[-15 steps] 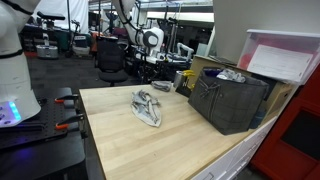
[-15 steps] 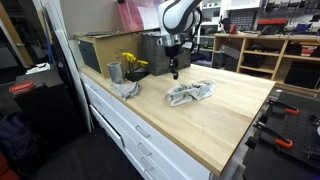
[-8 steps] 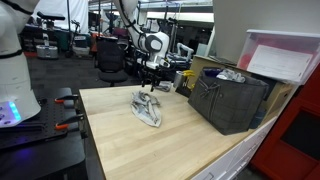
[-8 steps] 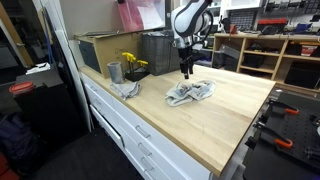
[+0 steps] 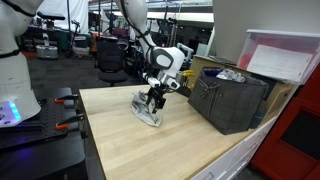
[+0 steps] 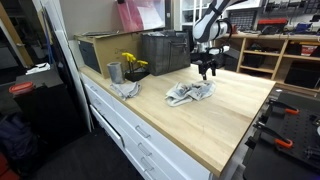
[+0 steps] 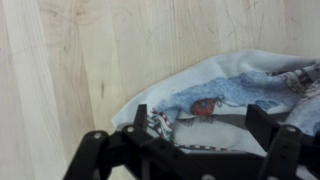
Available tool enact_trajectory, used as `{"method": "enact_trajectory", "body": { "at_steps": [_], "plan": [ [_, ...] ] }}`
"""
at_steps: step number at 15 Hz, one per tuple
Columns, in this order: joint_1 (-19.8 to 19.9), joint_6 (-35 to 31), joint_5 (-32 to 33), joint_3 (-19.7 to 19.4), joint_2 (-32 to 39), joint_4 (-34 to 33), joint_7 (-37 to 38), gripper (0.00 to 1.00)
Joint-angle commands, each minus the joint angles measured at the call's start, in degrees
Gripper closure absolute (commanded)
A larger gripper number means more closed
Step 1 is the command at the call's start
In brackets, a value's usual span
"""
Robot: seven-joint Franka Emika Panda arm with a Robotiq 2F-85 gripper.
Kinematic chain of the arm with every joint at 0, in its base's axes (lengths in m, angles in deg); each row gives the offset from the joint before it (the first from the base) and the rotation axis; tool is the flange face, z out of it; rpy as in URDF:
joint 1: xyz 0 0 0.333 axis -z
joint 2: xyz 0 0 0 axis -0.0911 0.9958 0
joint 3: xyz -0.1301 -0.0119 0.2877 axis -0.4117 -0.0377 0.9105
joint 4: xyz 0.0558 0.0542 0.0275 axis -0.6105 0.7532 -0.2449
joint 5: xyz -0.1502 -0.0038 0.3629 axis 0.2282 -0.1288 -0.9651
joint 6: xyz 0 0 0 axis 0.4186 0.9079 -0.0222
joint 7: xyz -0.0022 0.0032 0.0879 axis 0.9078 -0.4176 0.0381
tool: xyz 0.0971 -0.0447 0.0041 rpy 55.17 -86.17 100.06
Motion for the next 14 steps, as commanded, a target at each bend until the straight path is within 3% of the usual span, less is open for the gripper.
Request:
{"method": "enact_trajectory", "body": {
  "at_steps": [1, 4, 14],
  "plan": [
    [2.3, -0.15, -4.22, -0.11, 3.03, -2.16, 2.41, 0.0],
    [3.46, -1.16, -5.63, -0.03, 5.38, -3.86, 1.73, 0.0],
    [3.04, -7.55, -1.41, -1.1, 11.38, -8.66, 0.65, 0.0]
  ]
}}
